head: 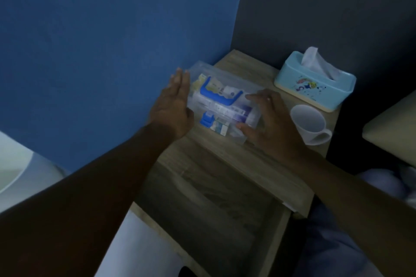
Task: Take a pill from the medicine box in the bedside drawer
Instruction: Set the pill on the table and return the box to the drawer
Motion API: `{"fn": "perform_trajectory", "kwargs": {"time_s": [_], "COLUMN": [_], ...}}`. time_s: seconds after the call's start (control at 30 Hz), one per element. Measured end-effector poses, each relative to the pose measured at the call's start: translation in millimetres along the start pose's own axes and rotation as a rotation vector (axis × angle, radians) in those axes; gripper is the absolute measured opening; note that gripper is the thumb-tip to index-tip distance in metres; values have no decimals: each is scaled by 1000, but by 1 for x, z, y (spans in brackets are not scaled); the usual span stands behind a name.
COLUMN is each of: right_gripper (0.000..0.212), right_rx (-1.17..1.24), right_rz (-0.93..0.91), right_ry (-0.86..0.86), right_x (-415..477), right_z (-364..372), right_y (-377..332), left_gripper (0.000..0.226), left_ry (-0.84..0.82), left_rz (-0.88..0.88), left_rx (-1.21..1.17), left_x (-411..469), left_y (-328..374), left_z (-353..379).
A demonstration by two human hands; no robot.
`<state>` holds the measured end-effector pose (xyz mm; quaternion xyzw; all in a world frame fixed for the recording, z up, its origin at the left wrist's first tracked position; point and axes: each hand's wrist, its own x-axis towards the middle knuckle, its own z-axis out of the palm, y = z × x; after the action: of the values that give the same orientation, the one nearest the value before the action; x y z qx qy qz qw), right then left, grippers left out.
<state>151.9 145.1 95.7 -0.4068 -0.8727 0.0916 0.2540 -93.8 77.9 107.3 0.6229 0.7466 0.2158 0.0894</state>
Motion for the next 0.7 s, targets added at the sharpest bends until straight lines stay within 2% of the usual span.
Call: {"fn": "perform_trajectory", "kwargs": {"time_s": [0.1,0.2,0.3,0.5,0.57,0.7], "right_gripper": [54,53,55,57,57,57], "right_rx": [-61,-78,-80,-19,-12,-19], "right_rz": [-92,-157,-142,-99,-106,-119], "right_ry": [-56,-119,-147,-140,-139,-126], "right_x": [-1,-4,-3,-2,-1,-1], "right_z": [0,0,0,2,2,3], "right_y": [0,7,11,8,9,10], "left_gripper": [83,81,84,120,116,94], "left_ry": [-61,-21,19,-42,-42,-56], "left_rz": [64,77,101,164,229,280], "left_rx": [120,150,159,268,299,283], "left_x": [1,-3,-5,-1,1,7], "left_y": [0,-1,0,-1,1,5], "left_z": [9,18,24,26,27,28]}}
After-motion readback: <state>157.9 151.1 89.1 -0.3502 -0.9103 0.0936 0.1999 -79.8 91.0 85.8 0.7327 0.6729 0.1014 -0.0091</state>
